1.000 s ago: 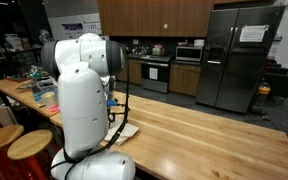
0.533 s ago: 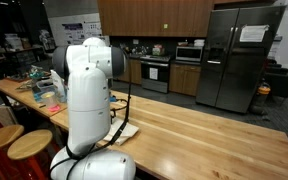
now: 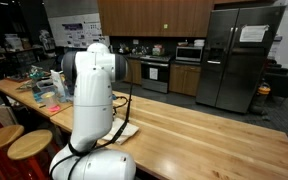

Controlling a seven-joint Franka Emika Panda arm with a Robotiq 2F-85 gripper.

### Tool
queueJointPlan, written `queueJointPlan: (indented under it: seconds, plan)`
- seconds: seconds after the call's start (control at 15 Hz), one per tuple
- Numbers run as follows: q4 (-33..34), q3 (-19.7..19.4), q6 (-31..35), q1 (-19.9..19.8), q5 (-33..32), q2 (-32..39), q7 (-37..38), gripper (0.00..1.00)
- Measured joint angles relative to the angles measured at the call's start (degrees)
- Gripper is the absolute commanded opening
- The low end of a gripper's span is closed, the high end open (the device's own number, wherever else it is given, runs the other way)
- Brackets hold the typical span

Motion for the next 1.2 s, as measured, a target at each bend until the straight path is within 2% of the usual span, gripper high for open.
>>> queueJointPlan:
  seconds: [0.53,0.87,1.2]
  plan:
    - [7.35,-0.61,-0.02,1.14,-1.04,5.41,-1.22,1.00]
    - [11.09,-0.74,0.84,2.84,-6.24,6.53,-3.03,1.00]
    - [13.95,-0.73,4.67,4.09,-9.65,7.23,-7.47,1.00]
